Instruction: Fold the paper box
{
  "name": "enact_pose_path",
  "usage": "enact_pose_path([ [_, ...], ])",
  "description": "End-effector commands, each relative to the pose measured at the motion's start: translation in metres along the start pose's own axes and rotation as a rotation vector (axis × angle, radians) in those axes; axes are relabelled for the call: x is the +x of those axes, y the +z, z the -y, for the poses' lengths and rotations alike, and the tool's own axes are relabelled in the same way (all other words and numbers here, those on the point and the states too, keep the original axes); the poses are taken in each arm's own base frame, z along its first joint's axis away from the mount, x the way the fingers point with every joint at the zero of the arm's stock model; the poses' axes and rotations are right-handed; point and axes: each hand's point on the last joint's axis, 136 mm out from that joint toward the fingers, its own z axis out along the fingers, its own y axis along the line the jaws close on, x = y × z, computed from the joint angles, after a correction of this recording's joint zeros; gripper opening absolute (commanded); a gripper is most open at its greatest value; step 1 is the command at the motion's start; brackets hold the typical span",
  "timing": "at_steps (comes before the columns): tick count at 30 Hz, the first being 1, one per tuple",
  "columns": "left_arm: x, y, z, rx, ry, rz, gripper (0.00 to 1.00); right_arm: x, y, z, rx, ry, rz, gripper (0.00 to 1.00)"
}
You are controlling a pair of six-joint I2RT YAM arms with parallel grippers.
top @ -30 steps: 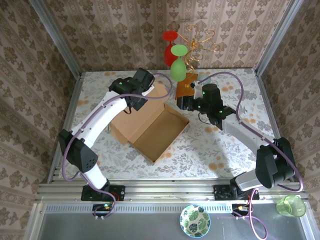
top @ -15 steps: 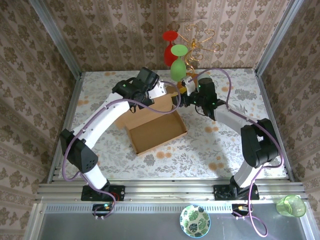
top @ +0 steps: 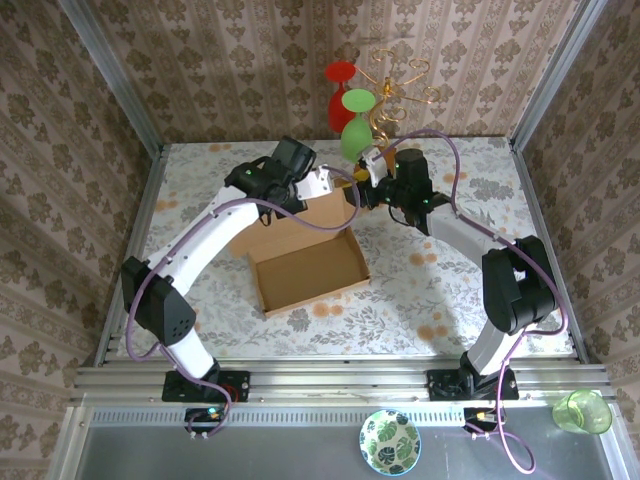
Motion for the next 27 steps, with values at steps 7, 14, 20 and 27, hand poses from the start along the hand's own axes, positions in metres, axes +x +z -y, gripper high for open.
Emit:
enact_pose_path([
  [7, -0.007, -0.006, -0.005, 0.006, -0.005, 0.064, 0.0, 0.023, 0.004, -0.004, -0.016, 0.006, -0.049, 0.46],
  [14, -0.009, -0.003, -0.006, 0.011, -0.03, 0.077, 0.0, 0.015, 0.014, -0.001, -0.02, 0.017, -0.033, 0.24],
  [20, -0.009, -0.017, -0.026, -0.023, -0.217, 0.124, 0.54, 0.017, 0.004, 0.001, 0.027, -0.001, -0.015, 0.0],
  [27, 0.071, -0.047, -0.052, 0.079, -0.822, 0.176, 0.68, 0.027, -0.004, 0.003, 0.031, -0.031, -0.042, 0.0],
])
